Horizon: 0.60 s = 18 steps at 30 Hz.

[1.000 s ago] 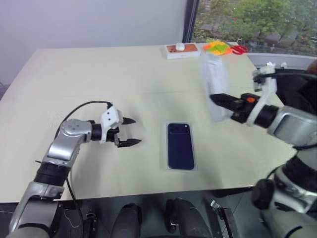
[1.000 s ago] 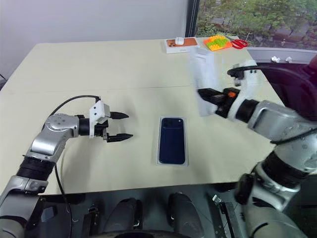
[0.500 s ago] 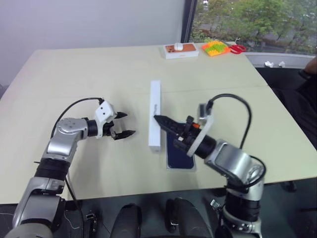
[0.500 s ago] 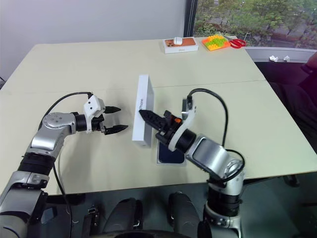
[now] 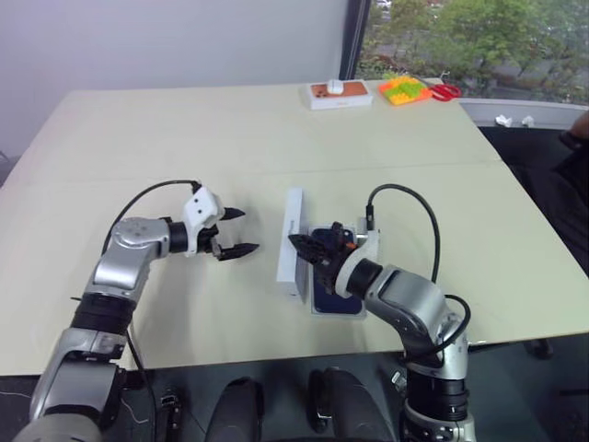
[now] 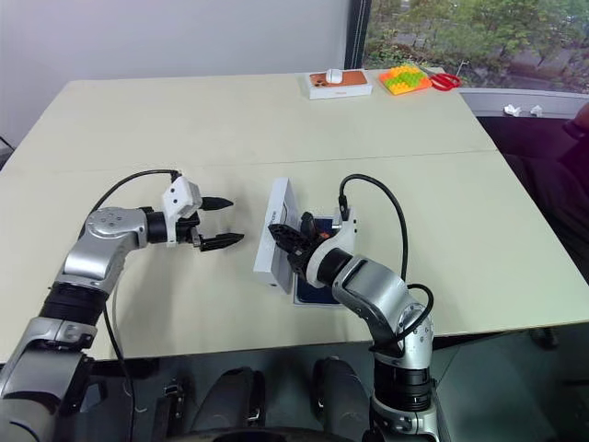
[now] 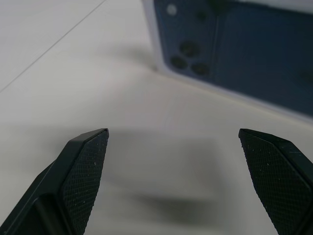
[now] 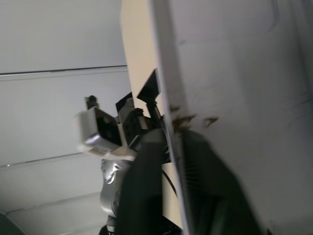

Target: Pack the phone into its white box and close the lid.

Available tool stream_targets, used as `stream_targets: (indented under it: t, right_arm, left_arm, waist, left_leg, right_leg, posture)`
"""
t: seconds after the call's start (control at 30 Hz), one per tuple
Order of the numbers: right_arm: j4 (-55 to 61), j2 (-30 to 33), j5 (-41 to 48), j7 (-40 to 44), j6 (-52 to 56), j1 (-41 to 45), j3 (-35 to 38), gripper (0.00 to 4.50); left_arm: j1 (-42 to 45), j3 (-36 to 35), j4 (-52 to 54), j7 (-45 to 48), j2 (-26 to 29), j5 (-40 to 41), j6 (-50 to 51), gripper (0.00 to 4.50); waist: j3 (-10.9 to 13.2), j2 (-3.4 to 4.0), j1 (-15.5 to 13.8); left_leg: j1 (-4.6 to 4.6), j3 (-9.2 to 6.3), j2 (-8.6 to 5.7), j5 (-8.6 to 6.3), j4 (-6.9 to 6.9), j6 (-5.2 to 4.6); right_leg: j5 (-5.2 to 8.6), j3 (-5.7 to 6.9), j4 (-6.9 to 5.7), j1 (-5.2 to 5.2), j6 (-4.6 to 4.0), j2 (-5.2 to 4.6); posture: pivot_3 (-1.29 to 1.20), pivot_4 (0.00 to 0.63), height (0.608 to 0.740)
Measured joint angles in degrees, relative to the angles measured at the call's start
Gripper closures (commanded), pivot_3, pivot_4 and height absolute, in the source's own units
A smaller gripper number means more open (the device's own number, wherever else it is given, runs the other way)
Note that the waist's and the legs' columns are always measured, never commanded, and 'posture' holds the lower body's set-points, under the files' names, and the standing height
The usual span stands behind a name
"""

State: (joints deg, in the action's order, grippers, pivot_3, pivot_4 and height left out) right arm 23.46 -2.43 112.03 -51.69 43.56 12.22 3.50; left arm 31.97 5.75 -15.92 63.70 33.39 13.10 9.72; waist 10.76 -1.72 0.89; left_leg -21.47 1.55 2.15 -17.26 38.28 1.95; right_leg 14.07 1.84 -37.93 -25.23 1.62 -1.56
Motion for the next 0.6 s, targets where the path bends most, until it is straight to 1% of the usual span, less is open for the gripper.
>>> stream_targets:
  t: [0.03, 0.13, 0.3, 0.4, 0.47, 0.6]
  right_arm:
    - [0.0, 0.8, 0.0, 0.0, -0.1, 0.2, 0.2, 2.09]
    - [0.0, 4.2, 0.0, 1.4, 0.1, 1.6, 1.3, 0.64]
    - [0.1, 18.0, 0.1, 9.4, 3.0, 6.4, 5.2, 0.64]
    - [-0.2, 28.4, 0.0, 13.9, 5.4, 6.7, 5.8, 0.64]
    - [-0.4, 34.2, -0.9, 16.8, 6.6, 6.7, 6.2, 0.64]
    - [-1.4, 41.4, -4.4, 21.9, 7.7, 6.2, 6.6, 0.64]
  left_arm:
    - [0.3, 0.2, 0.4, 0.2, -0.6, 0.0, 0.0, 0.0]
    - [1.7, 0.5, 0.7, 1.1, -1.6, 0.1, 0.7, 0.0]
    - [3.7, 2.6, 1.7, 3.8, -4.3, 0.7, 2.3, 0.0]
    - [3.8, 4.0, 3.1, 4.8, -6.5, 1.4, 2.9, 0.0]
    - [4.0, 4.8, 4.5, 5.2, -7.8, 2.0, 4.4, 0.0]
    - [4.1, 7.1, 7.5, 6.2, -9.3, 2.4, 6.4, 0.0]
  waist:
    - [0.0, 0.0, 0.0]
    - [0.0, 0.01, 0.1]
    - [0.0, 0.01, 0.0]
    - [0.0, 0.01, -0.1]
    - [0.0, 0.01, -0.2]
    - [0.0, 0.0, -0.1]
  left_leg:
    - [-0.01, 0.0, -0.01, 0.0, 0.01, 0.0]
    - [-0.02, 0.0, -0.02, 0.0, 0.0, 0.0]
    - [-0.03, 0.0, -0.12, 0.0, -0.04, -0.01]
    - [-0.09, 0.0, -0.19, -0.04, -0.06, -0.08]
    - [-0.11, -0.01, -0.2, -0.05, -0.06, -0.1]
    - [-0.08, 0.0, -0.2, -0.06, -0.06, -0.11]
  right_leg:
    - [0.0, 0.0, 0.0, 0.0, 0.0, 0.0]
    - [0.0, -0.01, 0.01, -0.01, 0.0, 0.05]
    - [0.01, 0.0, 0.09, 0.0, 0.02, 0.08]
    - [0.02, 0.0, 0.17, 0.0, 0.04, 0.09]
    - [0.02, 0.01, 0.22, 0.01, 0.04, 0.09]
    - [0.02, 0.0, 0.25, 0.02, 0.04, 0.14]
  posture:
    - [0.0, 0.15, 0.74]
    - [0.0, 0.15, 0.74]
    - [0.0, 0.15, 0.74]
    - [0.0, 0.15, 0.74]
    - [0.0, 0.15, 0.74]
    - [0.0, 0.15, 0.74]
